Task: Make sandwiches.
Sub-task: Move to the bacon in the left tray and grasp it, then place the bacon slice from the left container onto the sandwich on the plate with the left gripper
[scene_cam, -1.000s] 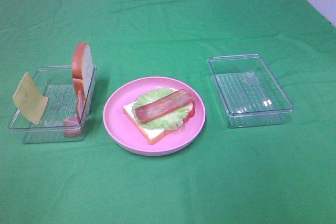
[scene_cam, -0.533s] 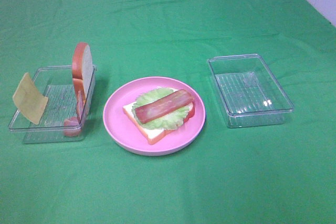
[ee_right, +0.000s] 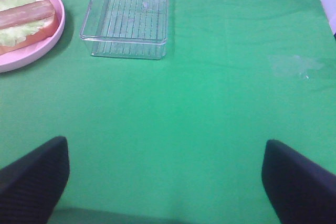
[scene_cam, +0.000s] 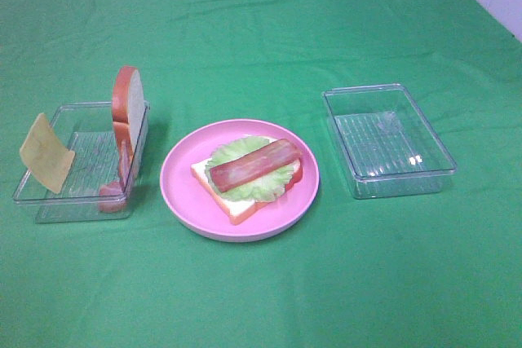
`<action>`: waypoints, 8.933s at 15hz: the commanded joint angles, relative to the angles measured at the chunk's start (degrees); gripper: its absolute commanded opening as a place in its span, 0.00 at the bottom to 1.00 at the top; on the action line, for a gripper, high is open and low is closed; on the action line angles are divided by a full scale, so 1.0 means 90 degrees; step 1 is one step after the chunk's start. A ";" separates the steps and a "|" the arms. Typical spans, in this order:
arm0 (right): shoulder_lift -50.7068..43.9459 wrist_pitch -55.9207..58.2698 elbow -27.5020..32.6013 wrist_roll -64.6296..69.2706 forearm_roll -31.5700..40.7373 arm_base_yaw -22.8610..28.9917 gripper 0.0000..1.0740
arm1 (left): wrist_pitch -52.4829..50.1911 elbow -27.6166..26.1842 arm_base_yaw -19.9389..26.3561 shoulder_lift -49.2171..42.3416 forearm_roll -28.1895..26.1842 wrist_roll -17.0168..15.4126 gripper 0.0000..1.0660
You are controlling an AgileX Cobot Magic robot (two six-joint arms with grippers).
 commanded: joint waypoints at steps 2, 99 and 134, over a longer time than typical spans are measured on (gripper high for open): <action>-0.0216 0.0000 0.0019 -0.0025 0.0019 -0.0025 0.89 | -0.0025 0.0013 0.0013 -0.0070 0.0013 0.0000 0.94; -0.0216 0.0000 0.0019 -0.0025 0.0025 -0.0025 0.89 | -0.0038 -0.6188 -0.3323 1.1434 0.0236 -0.3973 0.00; -0.0216 0.0000 0.0019 -0.0025 0.0025 -0.0025 0.89 | -0.2604 -0.6557 -0.3374 1.3649 -0.1872 0.0293 0.95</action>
